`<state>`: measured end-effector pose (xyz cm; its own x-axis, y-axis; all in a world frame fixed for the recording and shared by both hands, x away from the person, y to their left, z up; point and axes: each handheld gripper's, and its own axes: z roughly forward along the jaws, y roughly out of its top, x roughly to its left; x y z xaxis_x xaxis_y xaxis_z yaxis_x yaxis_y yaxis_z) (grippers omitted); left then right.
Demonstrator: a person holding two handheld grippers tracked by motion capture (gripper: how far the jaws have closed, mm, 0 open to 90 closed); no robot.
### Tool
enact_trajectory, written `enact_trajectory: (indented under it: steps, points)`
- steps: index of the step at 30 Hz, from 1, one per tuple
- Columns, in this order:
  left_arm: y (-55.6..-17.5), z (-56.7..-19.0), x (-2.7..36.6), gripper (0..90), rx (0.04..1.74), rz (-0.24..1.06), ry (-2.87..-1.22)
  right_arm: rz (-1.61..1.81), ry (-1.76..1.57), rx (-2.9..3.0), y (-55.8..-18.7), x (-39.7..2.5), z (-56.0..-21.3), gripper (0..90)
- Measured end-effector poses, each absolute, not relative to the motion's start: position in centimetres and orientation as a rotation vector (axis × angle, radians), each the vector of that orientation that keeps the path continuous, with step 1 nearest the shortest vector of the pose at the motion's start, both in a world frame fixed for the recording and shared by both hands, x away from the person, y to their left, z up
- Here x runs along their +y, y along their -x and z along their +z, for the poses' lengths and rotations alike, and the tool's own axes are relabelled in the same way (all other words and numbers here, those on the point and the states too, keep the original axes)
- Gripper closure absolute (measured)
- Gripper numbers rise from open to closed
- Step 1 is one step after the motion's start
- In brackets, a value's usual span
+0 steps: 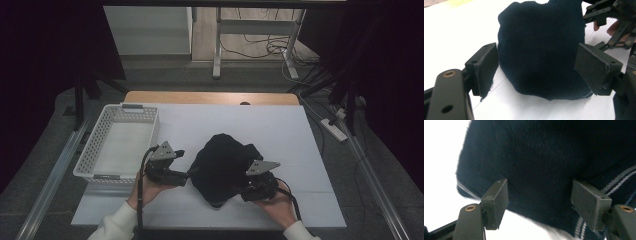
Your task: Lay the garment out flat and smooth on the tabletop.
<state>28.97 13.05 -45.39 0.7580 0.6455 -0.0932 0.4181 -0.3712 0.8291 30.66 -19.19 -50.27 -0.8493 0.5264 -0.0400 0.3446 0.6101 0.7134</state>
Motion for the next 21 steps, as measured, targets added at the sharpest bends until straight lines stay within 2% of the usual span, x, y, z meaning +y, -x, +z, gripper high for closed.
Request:
enact_trajectory:
  steps: [1, 4, 5, 6, 7, 11, 13, 14, 16, 21]
  points:
    - [-29.0, -45.4, 13.1, 20.1, 0.803, 0.306, -2.018, 1.051, -0.708, 2.597, -30.7, -19.1, -50.5, 30.5]
    - [-29.2, -45.7, 13.1, 20.1, 0.809, 0.296, -2.019, 1.013, -0.714, 2.593, -30.9, -18.8, -51.1, 40.8]
    - [-29.2, -45.7, 13.1, 20.1, 0.809, 0.296, -2.019, 1.013, -0.714, 2.593, -30.9, -18.8, -51.1, 40.8]
    - [-29.2, -45.7, 13.0, 20.1, 0.811, 0.294, -2.022, 1.001, -0.727, 2.58, -31.1, -18.8, -51.2, 51.2]
    - [-29.2, -45.8, 13.0, 20.1, 0.812, 0.296, -2.024, 1.001, -0.727, 2.58, -31.1, -18.8, -51.2, 51.2]
    - [-29.1, -45.8, 12.9, 20.1, 0.81, 0.292, -2.023, 0.986, -0.755, 2.547, -31.8, -19.1, -51.4, 74.4]
    - [-29.1, -45.8, 12.9, 20.1, 0.81, 0.292, -2.024, 0.983, -0.757, 2.544, -31.8, -19.1, -51.3, 77.0]
    - [-29.1, -45.8, 13.0, 20.1, 0.811, 0.29, -2.024, 0.984, -0.753, 2.534, -31.8, -19.2, -51.2, 82.5]
    - [-29.1, -45.9, 13.0, 20.1, 0.813, 0.29, -2.024, 0.992, -0.744, 2.531, -31.8, -19.2, -51.1, 85.7]
    - [-29.0, -46.0, 12.9, 20.2, 0.814, 0.288, -2.025, 1.007, -0.717, 2.534, -31.9, -19.2, -51.0, 86.7]
